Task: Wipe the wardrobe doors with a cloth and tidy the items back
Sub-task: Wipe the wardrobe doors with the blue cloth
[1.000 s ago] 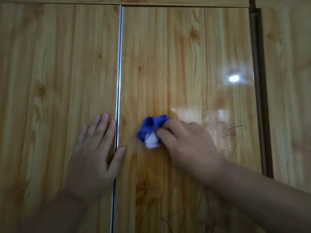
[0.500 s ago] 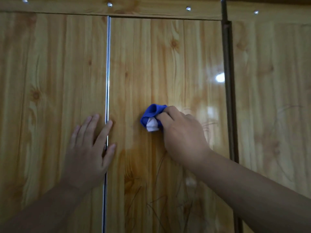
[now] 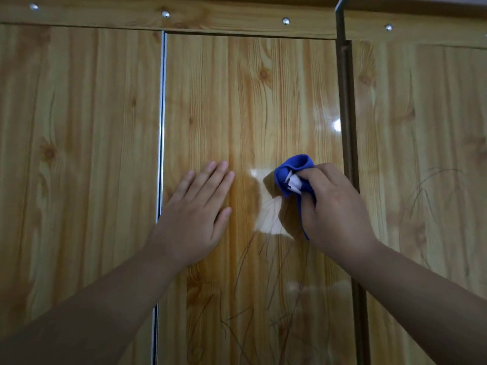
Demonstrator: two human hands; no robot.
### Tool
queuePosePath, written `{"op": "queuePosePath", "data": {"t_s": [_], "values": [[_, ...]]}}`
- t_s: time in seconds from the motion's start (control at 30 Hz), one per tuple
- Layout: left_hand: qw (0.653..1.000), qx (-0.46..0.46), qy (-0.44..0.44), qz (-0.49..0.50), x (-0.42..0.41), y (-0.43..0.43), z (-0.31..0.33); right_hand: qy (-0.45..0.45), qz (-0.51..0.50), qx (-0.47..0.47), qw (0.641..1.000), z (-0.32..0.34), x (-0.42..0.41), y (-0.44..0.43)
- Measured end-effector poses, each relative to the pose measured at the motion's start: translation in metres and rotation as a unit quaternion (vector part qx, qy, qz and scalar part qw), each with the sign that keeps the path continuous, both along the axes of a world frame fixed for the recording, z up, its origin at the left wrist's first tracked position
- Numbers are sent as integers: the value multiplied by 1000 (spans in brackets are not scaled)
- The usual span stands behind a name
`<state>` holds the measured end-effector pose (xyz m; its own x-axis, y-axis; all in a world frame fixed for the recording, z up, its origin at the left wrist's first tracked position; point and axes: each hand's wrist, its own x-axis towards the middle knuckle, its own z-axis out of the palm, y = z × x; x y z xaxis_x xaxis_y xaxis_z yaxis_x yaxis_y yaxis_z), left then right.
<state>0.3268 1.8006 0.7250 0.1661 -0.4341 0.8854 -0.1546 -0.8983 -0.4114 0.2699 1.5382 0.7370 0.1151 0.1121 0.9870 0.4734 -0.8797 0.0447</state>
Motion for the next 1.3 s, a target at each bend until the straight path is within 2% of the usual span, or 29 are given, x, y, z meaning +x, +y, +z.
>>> {"op": "queuePosePath", "data": {"t_s": [0.13, 0.23, 0.3, 0.43, 0.53, 0.7, 0.77, 0.93, 1.07, 1.23, 1.3], "values": [[1000, -5, -12, -16, 7, 2, -2, -10, 6, 13, 1000, 5, 18, 1], [1000, -3, -17, -22, 7, 2, -3, -15, -45, -20, 999, -2, 34, 12], [1000, -2, -23, -20, 7, 1, -2, -37, -43, -39, 998, -18, 42, 22], [1000, 0, -25, -18, 7, 1, -2, -81, 0, -112, 990, -65, 52, 52], [1000, 1, -23, -17, 7, 2, -2, -69, 21, -165, 984, -85, 50, 67], [1000, -2, -12, -22, 2, 1, -1, -41, -7, -262, 964, -57, 44, 41], [1000, -8, -8, -24, 1, 1, -2, -44, -48, -239, 969, -28, 41, 19], [999, -7, -18, -36, 4, 1, -4, -78, -176, -111, 975, 42, 33, -22], [999, -11, -27, -39, 6, 1, -5, -108, -138, -53, 983, 43, 37, 3], [999, -12, -21, -44, 6, 2, -4, -150, -52, -112, 981, -6, 43, 70], [998, -10, -14, -52, 5, 3, -4, -136, -14, -154, 978, -28, 46, 84]]}}
